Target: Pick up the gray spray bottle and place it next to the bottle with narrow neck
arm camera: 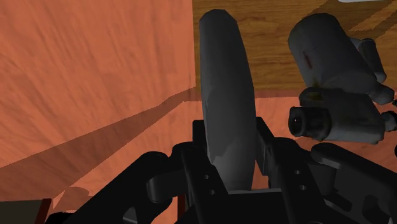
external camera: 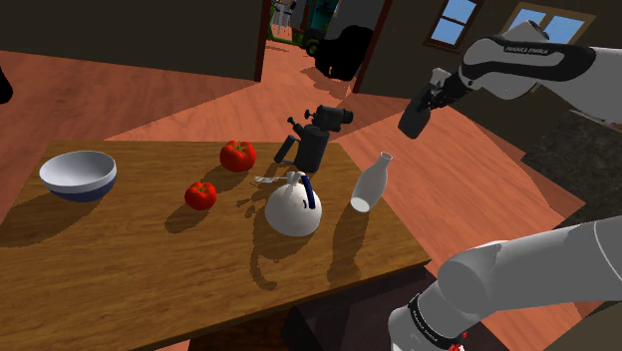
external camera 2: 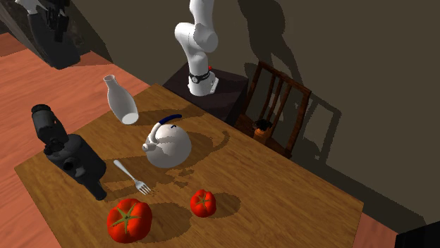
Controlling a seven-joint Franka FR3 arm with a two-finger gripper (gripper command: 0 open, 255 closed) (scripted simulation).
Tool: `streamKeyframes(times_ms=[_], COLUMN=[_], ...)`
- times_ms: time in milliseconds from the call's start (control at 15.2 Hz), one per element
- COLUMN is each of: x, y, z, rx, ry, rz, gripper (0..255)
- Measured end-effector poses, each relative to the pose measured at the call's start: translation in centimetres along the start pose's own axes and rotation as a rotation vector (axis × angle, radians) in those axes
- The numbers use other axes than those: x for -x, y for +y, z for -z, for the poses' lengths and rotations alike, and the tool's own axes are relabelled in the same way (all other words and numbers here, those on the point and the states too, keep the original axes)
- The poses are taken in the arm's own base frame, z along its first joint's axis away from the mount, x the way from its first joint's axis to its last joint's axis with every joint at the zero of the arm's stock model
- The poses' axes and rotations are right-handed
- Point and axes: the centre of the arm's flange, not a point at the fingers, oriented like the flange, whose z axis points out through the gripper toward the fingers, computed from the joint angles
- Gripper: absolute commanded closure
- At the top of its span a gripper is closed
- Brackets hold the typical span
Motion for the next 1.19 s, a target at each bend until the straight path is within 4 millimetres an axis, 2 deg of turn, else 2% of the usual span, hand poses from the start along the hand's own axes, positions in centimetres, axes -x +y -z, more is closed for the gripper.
streamKeyframes(times_ms=[1188], x=[4.8], y=[-0.1], z=[-8.1], rx=[0.0], ry=[0.0], rz=[0.0], gripper=[255])
